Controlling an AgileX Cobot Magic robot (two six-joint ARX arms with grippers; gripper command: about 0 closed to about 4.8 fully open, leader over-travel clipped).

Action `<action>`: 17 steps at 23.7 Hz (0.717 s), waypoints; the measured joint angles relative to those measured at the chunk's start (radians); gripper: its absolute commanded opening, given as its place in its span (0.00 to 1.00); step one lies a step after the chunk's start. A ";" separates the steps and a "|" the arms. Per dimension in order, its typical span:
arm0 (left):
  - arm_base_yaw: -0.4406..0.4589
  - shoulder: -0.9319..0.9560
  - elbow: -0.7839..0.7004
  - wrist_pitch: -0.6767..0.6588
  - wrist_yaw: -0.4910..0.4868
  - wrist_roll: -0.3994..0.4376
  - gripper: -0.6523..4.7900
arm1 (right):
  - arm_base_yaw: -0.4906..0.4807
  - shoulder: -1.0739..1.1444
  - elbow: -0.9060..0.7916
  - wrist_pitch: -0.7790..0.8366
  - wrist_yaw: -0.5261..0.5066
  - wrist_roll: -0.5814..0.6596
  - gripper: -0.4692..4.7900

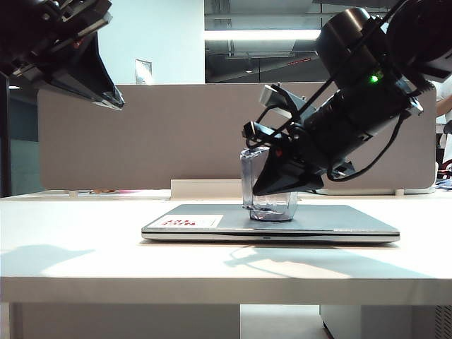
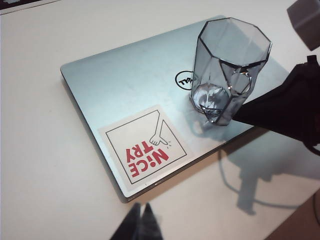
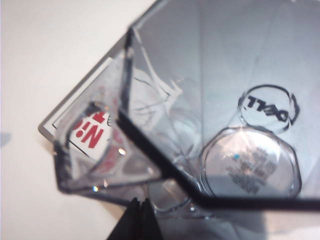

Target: Pick up the water cup and place it on the left side of the laptop.

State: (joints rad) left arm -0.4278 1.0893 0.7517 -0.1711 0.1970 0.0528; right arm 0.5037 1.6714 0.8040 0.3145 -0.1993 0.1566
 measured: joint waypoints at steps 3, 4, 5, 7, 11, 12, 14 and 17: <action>0.000 0.000 0.000 -0.002 0.000 0.000 0.11 | 0.003 0.000 0.000 0.013 0.009 0.000 0.08; 0.000 0.000 0.000 -0.002 0.000 0.000 0.11 | 0.003 0.000 0.000 0.008 0.014 0.000 0.08; 0.000 0.000 0.000 -0.003 0.000 0.000 0.11 | 0.003 -0.002 0.000 -0.011 0.016 0.000 0.08; 0.000 0.000 0.000 -0.010 0.000 0.000 0.11 | 0.004 -0.037 0.000 -0.091 0.023 -0.013 0.08; -0.006 0.002 0.000 -0.011 0.000 0.000 0.11 | 0.004 -0.149 0.000 -0.174 0.050 -0.039 0.08; -0.014 0.004 0.000 -0.008 -0.004 0.000 0.11 | 0.004 -0.174 0.000 -0.185 0.051 -0.045 0.08; -0.100 0.048 0.000 0.047 -0.040 -0.001 0.11 | 0.005 -0.272 0.002 -0.214 0.088 -0.052 0.08; -0.226 0.128 0.001 0.146 -0.153 -0.001 0.11 | 0.005 -0.358 0.002 -0.291 0.136 -0.052 0.08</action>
State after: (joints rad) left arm -0.6537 1.2171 0.7525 -0.0250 0.0441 0.0521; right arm 0.5087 1.3136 0.8055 0.0231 -0.0635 0.1043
